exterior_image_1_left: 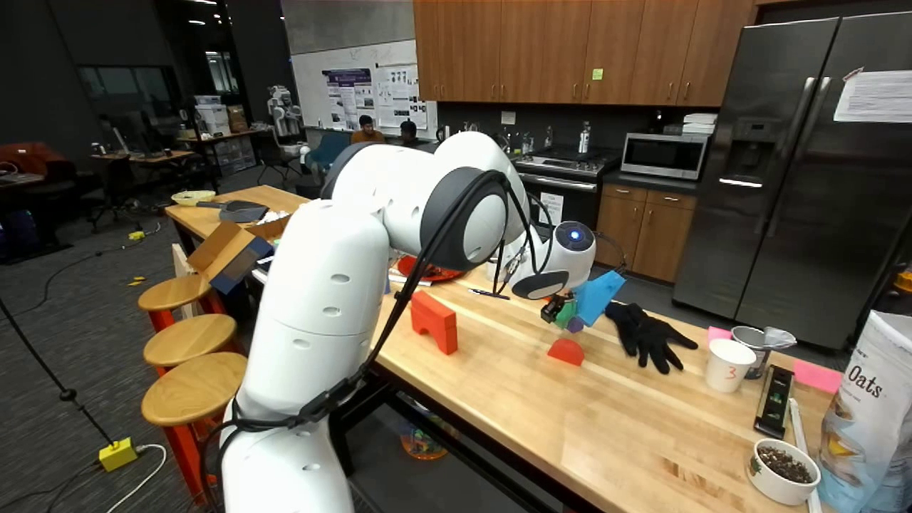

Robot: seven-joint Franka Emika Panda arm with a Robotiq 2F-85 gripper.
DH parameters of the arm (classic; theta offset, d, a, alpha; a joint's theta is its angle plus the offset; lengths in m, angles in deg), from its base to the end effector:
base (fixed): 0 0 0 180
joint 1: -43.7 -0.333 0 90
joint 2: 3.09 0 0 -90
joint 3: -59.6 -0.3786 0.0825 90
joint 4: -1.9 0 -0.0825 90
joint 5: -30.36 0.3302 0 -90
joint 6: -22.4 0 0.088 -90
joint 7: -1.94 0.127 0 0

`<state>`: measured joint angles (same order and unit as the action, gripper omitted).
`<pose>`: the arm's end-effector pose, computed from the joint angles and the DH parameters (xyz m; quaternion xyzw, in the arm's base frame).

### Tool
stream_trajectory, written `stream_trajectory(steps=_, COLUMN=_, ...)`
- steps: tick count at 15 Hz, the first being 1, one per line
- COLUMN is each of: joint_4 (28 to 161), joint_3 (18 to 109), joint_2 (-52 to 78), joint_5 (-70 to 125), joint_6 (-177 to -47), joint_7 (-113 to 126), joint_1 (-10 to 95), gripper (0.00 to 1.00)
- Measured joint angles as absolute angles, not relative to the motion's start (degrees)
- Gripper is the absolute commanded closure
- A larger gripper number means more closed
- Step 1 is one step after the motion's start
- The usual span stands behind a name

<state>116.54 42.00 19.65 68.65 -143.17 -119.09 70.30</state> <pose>0.6174 -0.1531 0.3914 0.7605 0.5727 0.2843 0.1135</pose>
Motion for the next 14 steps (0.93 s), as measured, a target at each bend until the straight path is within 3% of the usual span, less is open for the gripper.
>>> stream_trajectory(steps=2, joint_4=116.5, joint_3=41.6, joint_2=20.1, joint_5=68.7, joint_6=-143.2, joint_7=-119.2, joint_1=70.3, gripper=0.00)
stream_trajectory(steps=14, joint_4=116.5, joint_3=40.9, joint_2=20.8, joint_5=68.7, joint_6=-143.2, joint_7=-119.2, joint_1=70.3, gripper=0.00)
